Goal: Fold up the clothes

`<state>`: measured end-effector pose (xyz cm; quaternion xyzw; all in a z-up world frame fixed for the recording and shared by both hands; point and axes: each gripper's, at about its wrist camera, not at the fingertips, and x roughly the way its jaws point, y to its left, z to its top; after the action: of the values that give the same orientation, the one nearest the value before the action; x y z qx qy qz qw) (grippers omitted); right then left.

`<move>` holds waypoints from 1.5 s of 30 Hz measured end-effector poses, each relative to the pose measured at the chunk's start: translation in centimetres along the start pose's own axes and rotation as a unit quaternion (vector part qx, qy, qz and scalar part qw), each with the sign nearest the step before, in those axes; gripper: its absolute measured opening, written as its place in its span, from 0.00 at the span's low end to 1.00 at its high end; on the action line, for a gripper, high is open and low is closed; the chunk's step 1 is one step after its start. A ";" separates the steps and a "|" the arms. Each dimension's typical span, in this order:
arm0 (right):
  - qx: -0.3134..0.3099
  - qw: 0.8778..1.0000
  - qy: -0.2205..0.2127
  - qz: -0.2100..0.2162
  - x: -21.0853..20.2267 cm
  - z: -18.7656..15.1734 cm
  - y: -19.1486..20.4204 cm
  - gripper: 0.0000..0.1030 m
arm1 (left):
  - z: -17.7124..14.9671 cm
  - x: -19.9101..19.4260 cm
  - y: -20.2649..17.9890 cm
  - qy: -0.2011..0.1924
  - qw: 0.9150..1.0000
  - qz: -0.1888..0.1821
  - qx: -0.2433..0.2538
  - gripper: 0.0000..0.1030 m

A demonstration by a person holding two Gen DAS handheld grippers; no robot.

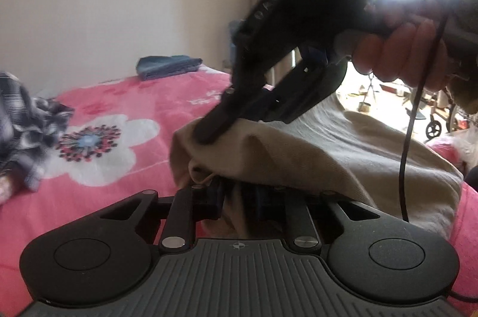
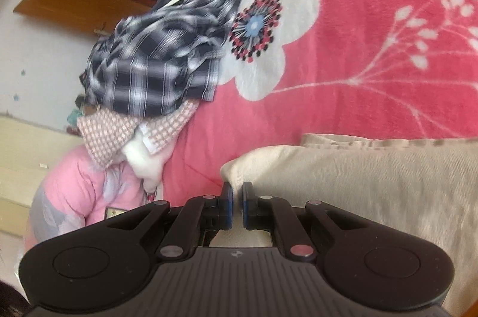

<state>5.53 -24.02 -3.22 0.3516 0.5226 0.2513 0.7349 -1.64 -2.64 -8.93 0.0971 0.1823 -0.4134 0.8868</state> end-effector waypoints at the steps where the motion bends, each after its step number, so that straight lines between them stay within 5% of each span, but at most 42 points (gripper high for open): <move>1: -0.004 1.000 0.003 -0.001 0.1 0.0 0.1 0.07 | 0.0 0.5 0.2 0.000 1.000 -0.005 -0.003 0.17; 7: -0.002 0.999 0.006 -0.036 1.5 0.2 -0.3 0.07 | -0.4 1.7 2.3 0.017 0.997 -0.034 -0.069 0.20; 11: 0.007 1.000 -0.005 -0.030 1.7 0.4 -0.4 0.07 | -0.8 -1.2 2.7 0.040 0.996 -0.014 -0.083 0.34; 17: 0.035 0.999 -0.013 -0.010 1.3 0.3 -1.1 0.07 | -1.7 -5.3 3.0 0.047 0.990 -0.035 -0.131 0.34; 21: 0.041 0.999 -0.015 -0.010 1.4 0.3 -1.0 0.07 | -2.0 -4.8 2.3 0.052 0.984 -0.068 -0.157 0.34; 24: 0.041 0.999 -0.018 -0.009 1.3 0.1 -0.9 0.07 | -2.5 -3.8 2.7 0.055 0.972 -0.104 -0.205 0.33; 28: 0.047 0.999 -0.022 -0.003 1.2 -0.2 -1.0 0.07 | -3.8 -2.7 4.2 0.067 0.941 -0.162 -0.290 0.32; 34: 0.035 0.998 -0.016 -0.039 1.8 -0.6 -0.6 0.09 | -4.0 -3.6 4.5 0.076 0.938 -0.146 -0.306 0.34; 40: -0.081 0.993 -0.028 -0.086 -1.6 -1.7 4.1 0.21 | -4.6 -8.0 5.7 0.047 0.926 -0.098 -0.362 0.34; 45: -0.123 0.987 -0.002 -0.099 -2.5 -3.7 5.4 0.21 | -3.2 -8.8 5.0 0.020 0.921 -0.143 -0.363 0.34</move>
<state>1.25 -21.54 1.71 0.2053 0.5187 0.2390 0.7948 -3.82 7.72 -8.17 -0.2505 0.3492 -0.4397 0.7887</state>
